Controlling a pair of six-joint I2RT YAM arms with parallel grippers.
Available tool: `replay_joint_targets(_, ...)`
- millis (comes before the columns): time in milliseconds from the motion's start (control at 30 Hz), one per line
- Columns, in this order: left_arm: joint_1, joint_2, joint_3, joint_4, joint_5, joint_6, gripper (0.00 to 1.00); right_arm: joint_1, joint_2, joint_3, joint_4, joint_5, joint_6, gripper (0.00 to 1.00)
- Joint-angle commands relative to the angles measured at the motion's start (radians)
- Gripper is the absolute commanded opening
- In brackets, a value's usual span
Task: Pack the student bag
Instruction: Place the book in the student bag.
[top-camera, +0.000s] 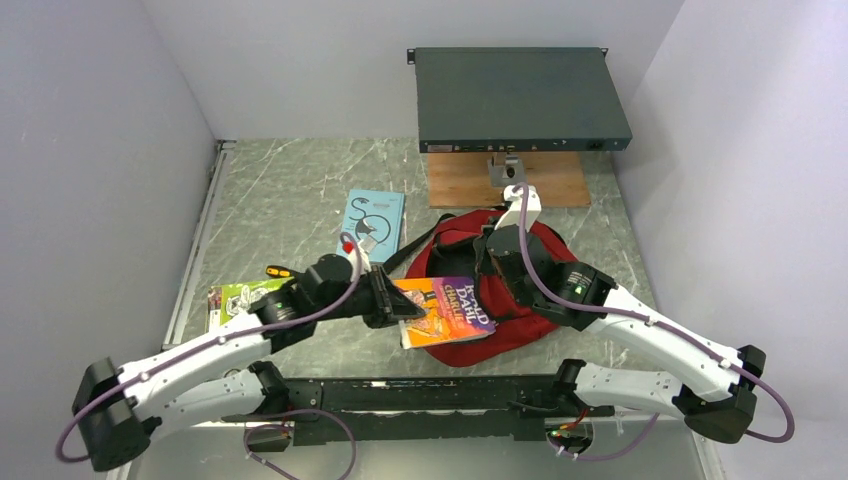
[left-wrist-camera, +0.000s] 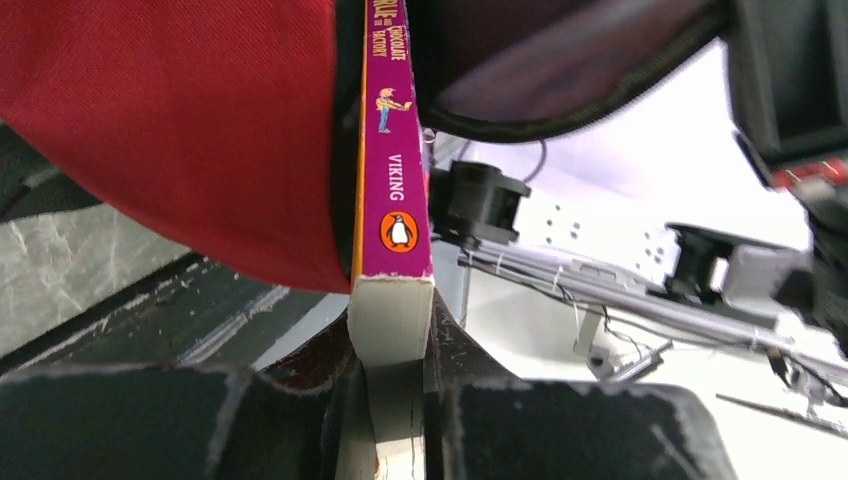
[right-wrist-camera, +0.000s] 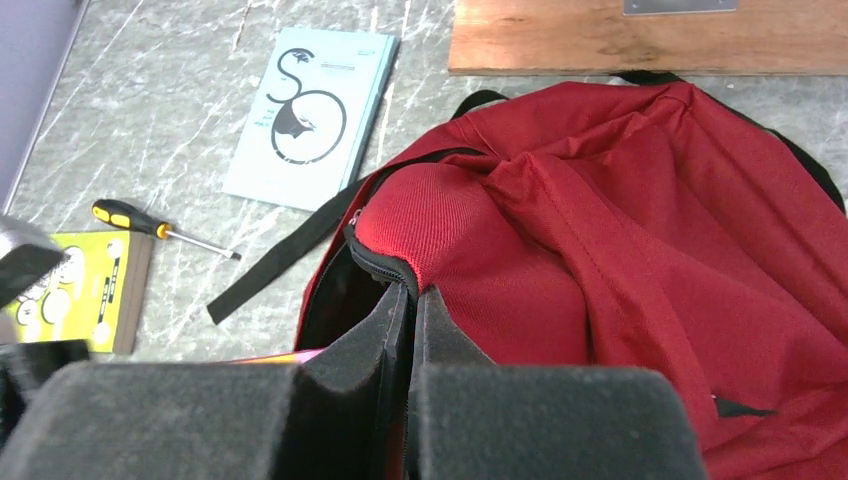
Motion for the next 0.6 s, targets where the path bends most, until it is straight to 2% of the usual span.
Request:
replay_joint_targets(0, -0.054, 0.112, 0.013, 0.307, -0.144, -0.093, 0.0, -0.002, -0.034, 0.033, 0.14, -0.018, 0.035, 0.0)
replay_joint_targets(67, -0.075, 0.17, 0.055, 0.302, -0.225, -0.054, 0.0, -0.001, -0.043, 0.038, 0.12, -0.043, 0.042, 0.0)
replay_joint_targets(133, -0.096, 0.211, 0.046, 0.338, -0.335, -0.076, 0.0, -0.001, -0.056, 0.051, 0.096, -0.09, 0.041, 0.0)
replay_joint_targets(233, -0.103, 0.258, 0.001, 0.478, -0.395, -0.141, 0.0, -0.002, -0.086, 0.065, 0.053, -0.132, 0.047, 0.0)
replay_joint_targets(300, -0.103, 0.263, 0.01, 0.497, -0.407, -0.134, 0.0, -0.001, -0.11, 0.059, 0.042, -0.139, 0.038, 0.0)
replay_joint_targets(467, -0.104, 0.134, 0.047, 0.215, -0.47, -0.081, 0.0, -0.002, -0.142, 0.048, 0.015, -0.114, 0.031, 0.0)
replay_joint_targets(567, -0.104, 0.032, -0.019, 0.188, -0.516, -0.108, 0.0, -0.002, -0.149, 0.042, 0.028, -0.128, 0.021, 0.0)
